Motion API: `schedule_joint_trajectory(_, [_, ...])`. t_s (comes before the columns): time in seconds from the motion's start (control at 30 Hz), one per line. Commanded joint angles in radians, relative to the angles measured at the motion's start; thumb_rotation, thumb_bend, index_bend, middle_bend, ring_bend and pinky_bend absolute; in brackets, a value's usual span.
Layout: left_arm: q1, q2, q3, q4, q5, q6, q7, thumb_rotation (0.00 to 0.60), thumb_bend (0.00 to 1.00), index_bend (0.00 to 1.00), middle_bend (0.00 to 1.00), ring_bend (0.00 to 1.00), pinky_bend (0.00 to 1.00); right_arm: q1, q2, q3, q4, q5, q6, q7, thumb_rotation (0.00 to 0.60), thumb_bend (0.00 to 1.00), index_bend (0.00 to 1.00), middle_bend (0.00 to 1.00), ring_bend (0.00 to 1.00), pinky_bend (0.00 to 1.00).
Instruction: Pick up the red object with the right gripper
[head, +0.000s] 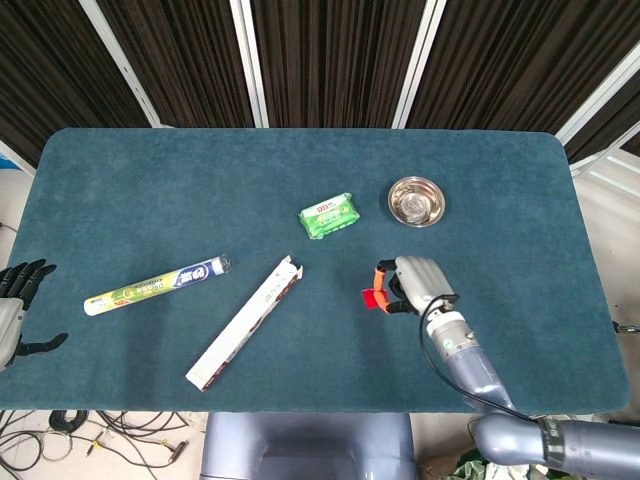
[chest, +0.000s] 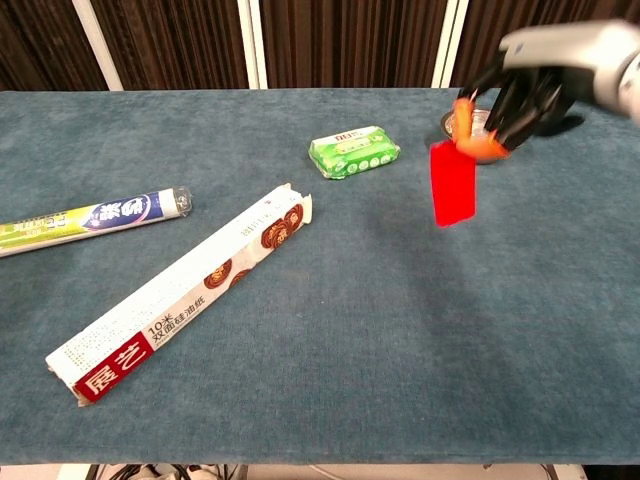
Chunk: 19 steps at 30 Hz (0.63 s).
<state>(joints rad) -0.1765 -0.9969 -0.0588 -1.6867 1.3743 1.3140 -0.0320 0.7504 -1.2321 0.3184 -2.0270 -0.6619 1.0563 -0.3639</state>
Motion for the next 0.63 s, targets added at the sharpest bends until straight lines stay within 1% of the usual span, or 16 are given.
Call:
schedule_joint_trajectory(0.03, [0.000,0.000,0.000,0.000,0.000,-0.001,-0.001,0.600,0.15,0.11,0.05,0.00,0.04,-0.002,0.079,0.057,-0.057,0.025,-0.017,0.049,0.600,0.54,0.74,1.00,1.00,1.00])
schedule_joint_trajectory(0.23, [0.000,0.000,-0.001,0.001,-0.002,-0.001,-0.003,0.600,0.15,0.11,0.05,0.00,0.04,0.021,0.150,0.110,-0.079,0.089,-0.053,0.086,0.600,0.54,0.74,1.00,1.00,1.00])
schedule_joint_trajectory(0.4, [0.000,0.001,-0.003,0.002,-0.008,-0.003,-0.009,0.600,0.15,0.11,0.05,0.00,0.04,0.062,0.248,0.162,-0.124,0.202,-0.111,0.113,0.600,0.54,0.74,1.00,1.00,1.00])
schedule_joint_trajectory(0.47, [-0.001,0.002,-0.004,0.002,-0.008,-0.004,-0.010,0.600,0.15,0.11,0.05,0.00,0.04,0.078,0.287,0.185,-0.146,0.252,-0.142,0.143,0.600,0.54,0.74,1.00,1.00,1.00])
schedule_joint_trajectory(0.53, [-0.001,0.002,-0.003,0.003,-0.007,-0.004,-0.010,0.600,0.15,0.11,0.05,0.00,0.04,0.088,0.319,0.202,-0.163,0.284,-0.172,0.175,0.600,0.54,0.74,1.00,1.00,1.00])
schedule_joint_trajectory(0.63, [0.000,0.003,-0.003,0.002,-0.008,-0.004,-0.013,0.600,0.15,0.11,0.05,0.00,0.05,0.099,0.352,0.210,-0.174,0.299,-0.195,0.200,0.600,0.54,0.74,1.00,1.00,1.00])
